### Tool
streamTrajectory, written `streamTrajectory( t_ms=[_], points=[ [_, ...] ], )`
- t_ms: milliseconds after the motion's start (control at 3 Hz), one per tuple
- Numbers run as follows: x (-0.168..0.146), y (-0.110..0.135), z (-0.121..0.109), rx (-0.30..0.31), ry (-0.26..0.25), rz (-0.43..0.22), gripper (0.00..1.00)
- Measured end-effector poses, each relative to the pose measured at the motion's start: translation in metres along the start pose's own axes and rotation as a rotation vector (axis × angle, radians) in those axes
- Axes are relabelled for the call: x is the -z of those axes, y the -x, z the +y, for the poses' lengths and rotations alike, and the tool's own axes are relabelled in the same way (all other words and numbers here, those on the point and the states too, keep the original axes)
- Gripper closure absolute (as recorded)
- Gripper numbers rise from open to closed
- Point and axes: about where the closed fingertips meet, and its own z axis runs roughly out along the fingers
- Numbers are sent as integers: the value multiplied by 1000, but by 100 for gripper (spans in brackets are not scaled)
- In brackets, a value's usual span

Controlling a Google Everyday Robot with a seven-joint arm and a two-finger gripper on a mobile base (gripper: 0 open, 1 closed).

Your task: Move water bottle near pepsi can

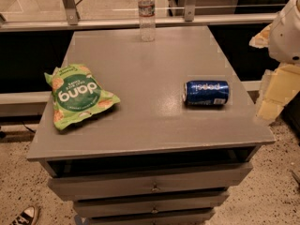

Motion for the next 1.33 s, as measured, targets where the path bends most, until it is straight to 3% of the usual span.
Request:
streamTrajectory(
  t_ms=[333,667,1000,1333],
  points=[
    [0,0,0,0,0,0,0],
    [-8,8,-14,3,-14,-36,0],
    [-25,33,-54,2,-46,-143,0],
    [-46,73,-119,-16,-105,-302,0]
  ],
)
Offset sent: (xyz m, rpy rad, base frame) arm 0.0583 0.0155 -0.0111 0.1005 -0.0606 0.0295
